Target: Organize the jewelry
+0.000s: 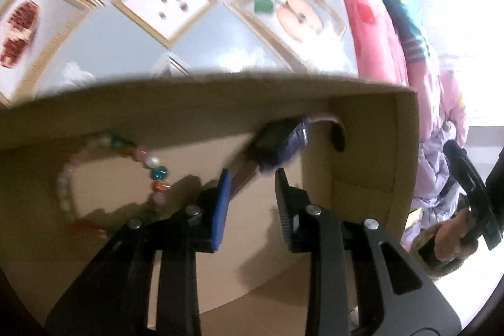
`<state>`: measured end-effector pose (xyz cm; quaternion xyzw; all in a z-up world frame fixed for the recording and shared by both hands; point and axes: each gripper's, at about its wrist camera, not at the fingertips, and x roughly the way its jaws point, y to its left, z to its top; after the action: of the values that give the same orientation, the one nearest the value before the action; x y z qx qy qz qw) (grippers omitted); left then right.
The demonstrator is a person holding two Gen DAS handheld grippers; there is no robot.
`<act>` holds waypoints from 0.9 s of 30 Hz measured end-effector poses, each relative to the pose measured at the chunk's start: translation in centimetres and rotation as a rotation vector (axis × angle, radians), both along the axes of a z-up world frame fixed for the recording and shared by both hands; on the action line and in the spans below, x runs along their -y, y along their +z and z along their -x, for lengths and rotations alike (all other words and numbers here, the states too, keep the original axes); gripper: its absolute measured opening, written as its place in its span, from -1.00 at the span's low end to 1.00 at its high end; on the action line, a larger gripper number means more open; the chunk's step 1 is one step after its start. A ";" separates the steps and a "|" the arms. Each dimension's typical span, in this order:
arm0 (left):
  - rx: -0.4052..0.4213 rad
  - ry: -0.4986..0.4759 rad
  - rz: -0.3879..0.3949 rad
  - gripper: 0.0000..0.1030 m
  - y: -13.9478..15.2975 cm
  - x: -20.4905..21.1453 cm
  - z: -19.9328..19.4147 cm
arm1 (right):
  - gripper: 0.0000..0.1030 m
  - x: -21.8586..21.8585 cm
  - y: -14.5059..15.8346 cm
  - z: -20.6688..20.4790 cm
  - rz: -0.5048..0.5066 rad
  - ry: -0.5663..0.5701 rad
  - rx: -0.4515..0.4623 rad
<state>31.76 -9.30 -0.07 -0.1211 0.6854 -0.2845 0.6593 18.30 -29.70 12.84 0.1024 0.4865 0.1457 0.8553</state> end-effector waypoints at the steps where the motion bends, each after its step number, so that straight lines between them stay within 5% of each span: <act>1: 0.017 0.008 -0.005 -0.46 0.4 -0.3 0.0 | -0.54 -0.2 0.2 0.1 0.005 0.005 0.005; 7: 0.184 0.051 -0.012 -0.38 4.9 -2.7 1.9 | -0.54 -3.6 0.1 0.1 0.066 0.080 0.011; 15: 0.402 0.089 -0.012 -0.30 10.0 -7.2 8.8 | -0.58 -10.8 -4.5 -2.8 0.188 0.223 -0.095; 27: 0.606 0.207 0.053 -0.15 12.6 -14.8 18.4 | -0.72 -17.1 -11.9 -7.7 0.423 0.271 -0.206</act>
<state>13.37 5.49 12.58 -0.1173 0.4343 -0.2567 0.8554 26.03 -12.64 0.92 -0.1302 0.6000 0.1429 0.7763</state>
